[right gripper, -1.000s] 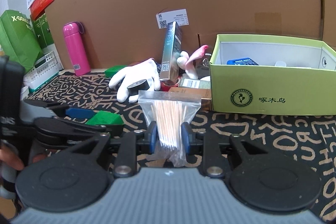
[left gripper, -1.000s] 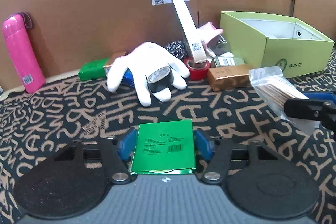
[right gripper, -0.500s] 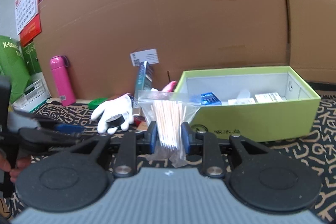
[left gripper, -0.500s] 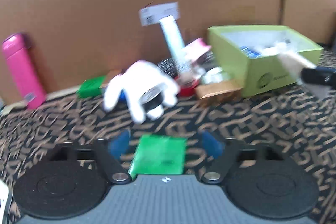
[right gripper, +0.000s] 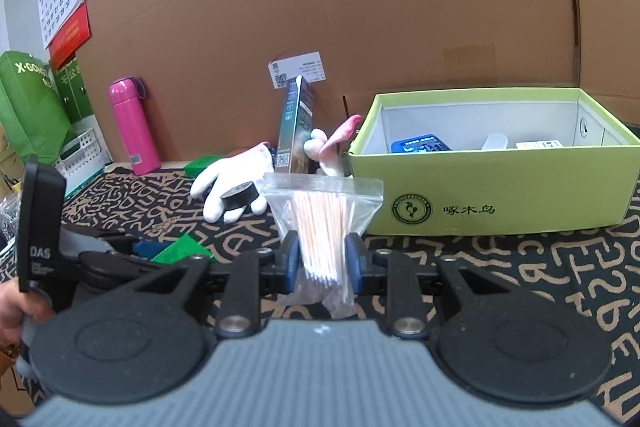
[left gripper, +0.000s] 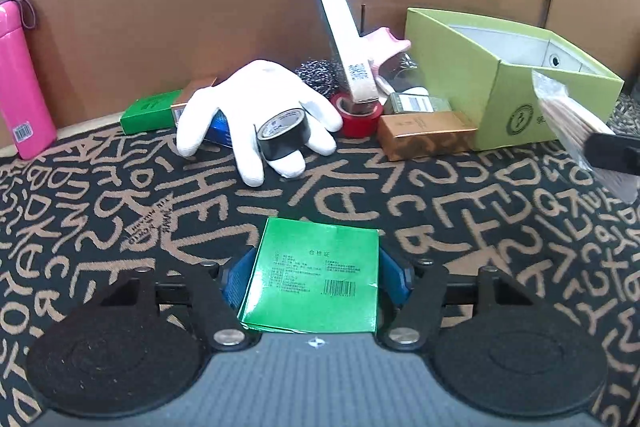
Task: Organize objects
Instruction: 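Carry the green box and swab bag into the shoebox and release both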
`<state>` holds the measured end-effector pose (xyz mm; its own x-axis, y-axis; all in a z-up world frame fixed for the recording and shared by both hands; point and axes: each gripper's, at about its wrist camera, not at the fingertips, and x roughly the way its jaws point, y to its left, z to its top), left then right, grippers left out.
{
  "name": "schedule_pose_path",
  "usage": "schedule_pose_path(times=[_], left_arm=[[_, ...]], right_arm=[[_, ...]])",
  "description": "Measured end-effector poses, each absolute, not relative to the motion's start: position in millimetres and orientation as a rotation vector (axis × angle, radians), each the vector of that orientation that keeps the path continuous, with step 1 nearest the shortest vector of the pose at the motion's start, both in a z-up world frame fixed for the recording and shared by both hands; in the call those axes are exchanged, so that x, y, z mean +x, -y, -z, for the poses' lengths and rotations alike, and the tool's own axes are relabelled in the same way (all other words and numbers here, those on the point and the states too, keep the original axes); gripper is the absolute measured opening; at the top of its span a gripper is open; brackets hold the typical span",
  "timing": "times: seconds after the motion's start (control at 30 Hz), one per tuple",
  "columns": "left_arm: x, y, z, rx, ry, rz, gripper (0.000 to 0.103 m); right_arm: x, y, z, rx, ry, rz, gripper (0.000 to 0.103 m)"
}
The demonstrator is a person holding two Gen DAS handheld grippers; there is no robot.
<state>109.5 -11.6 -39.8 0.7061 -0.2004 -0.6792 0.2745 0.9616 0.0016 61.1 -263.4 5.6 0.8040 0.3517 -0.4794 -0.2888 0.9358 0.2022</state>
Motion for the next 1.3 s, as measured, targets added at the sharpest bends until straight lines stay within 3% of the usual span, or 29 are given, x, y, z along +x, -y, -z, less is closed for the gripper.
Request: schedule_pose_path(times=[0.47, 0.9, 0.93, 1.0, 1.03, 1.07, 1.13, 1.2, 1.3], left_arm=[[130, 113, -84, -0.024, -0.486, 0.548, 0.068], [221, 218, -47, -0.058, -0.540, 0.512, 0.068], [224, 219, -43, -0.076, -0.545, 0.509, 0.070], [232, 222, -36, -0.098, -0.564, 0.507, 0.092], [234, 225, -32, -0.085, -0.579, 0.484, 0.098], [234, 227, -29, -0.060, -0.580, 0.449, 0.098], [235, 230, -23, 0.000, -0.576, 0.410, 0.098], [236, 227, -19, 0.004, -0.572, 0.412, 0.098], [235, 222, -17, -0.011, -0.583, 0.419, 0.098]], right_arm=[[80, 325, -69, 0.039, -0.370, -0.174, 0.024], [172, 389, -40, -0.075, -0.441, 0.018, 0.025], [176, 391, -36, -0.074, -0.445, 0.015, 0.025], [183, 394, -28, -0.077, -0.445, 0.018, 0.027], [186, 394, -23, -0.095, -0.441, 0.015, 0.039], [188, 393, -18, -0.113, -0.442, 0.014, 0.067], [190, 390, -9, -0.150, -0.436, 0.015, 0.091], [188, 388, -5, -0.169, -0.441, 0.008, 0.091], [184, 390, -6, -0.134, -0.432, 0.005, 0.100]])
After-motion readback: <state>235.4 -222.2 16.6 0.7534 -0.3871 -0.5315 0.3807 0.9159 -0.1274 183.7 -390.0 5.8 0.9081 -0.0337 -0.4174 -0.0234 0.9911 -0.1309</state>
